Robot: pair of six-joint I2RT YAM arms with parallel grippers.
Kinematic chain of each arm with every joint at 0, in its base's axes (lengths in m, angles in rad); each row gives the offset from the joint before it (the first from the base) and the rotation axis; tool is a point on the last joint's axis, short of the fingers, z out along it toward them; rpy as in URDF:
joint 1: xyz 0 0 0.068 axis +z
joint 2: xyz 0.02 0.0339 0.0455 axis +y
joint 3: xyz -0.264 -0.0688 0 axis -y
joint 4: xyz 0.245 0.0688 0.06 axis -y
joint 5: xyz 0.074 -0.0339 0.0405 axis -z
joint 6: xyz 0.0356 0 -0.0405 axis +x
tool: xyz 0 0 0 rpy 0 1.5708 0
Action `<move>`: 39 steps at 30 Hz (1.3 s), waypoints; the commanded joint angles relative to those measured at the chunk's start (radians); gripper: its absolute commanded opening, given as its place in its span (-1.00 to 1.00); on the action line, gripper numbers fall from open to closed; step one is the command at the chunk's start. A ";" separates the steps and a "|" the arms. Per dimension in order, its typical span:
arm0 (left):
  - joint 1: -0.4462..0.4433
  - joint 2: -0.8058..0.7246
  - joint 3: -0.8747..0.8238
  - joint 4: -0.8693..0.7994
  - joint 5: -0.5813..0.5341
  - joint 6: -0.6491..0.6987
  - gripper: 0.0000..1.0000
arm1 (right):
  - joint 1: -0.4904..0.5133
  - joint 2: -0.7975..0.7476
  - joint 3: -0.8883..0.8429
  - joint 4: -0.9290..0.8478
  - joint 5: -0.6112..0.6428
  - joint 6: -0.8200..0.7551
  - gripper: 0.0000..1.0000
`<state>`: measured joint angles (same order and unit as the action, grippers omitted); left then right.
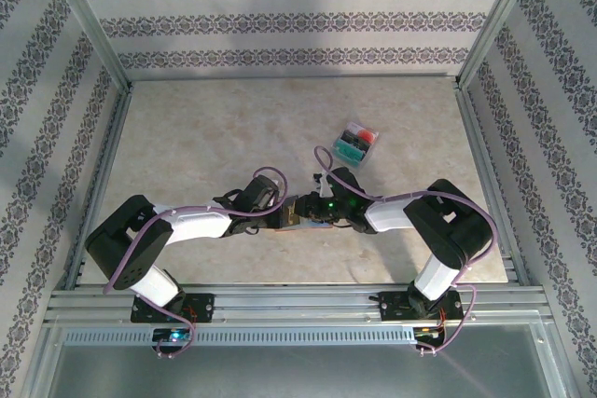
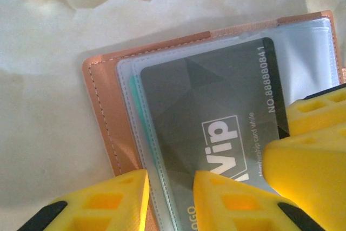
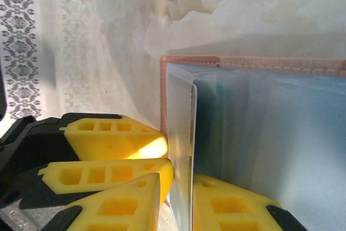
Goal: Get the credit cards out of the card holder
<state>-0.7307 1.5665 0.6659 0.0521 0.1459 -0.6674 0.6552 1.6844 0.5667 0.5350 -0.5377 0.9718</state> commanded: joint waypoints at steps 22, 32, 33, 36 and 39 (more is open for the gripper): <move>0.011 0.019 0.014 -0.074 -0.031 -0.023 -0.37 | -0.052 -0.031 -0.085 0.207 -0.079 0.065 -0.67; 0.010 0.015 0.014 -0.080 -0.042 -0.026 -0.36 | -0.073 -0.031 -0.103 0.207 -0.077 0.061 -0.78; 0.010 0.014 0.015 -0.082 -0.043 -0.026 -0.36 | -0.074 -0.032 -0.102 0.207 -0.077 0.059 -0.80; 0.010 0.011 0.014 -0.085 -0.046 -0.025 -0.35 | -0.079 -0.034 -0.105 0.197 -0.074 0.054 -0.81; 0.011 0.006 0.015 -0.088 -0.052 -0.023 -0.31 | -0.083 -0.038 -0.104 0.179 -0.071 0.049 -0.82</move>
<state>-0.7307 1.5673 0.6727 0.0368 0.1268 -0.6842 0.5842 1.6806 0.4732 0.6926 -0.5934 1.0264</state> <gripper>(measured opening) 0.344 0.093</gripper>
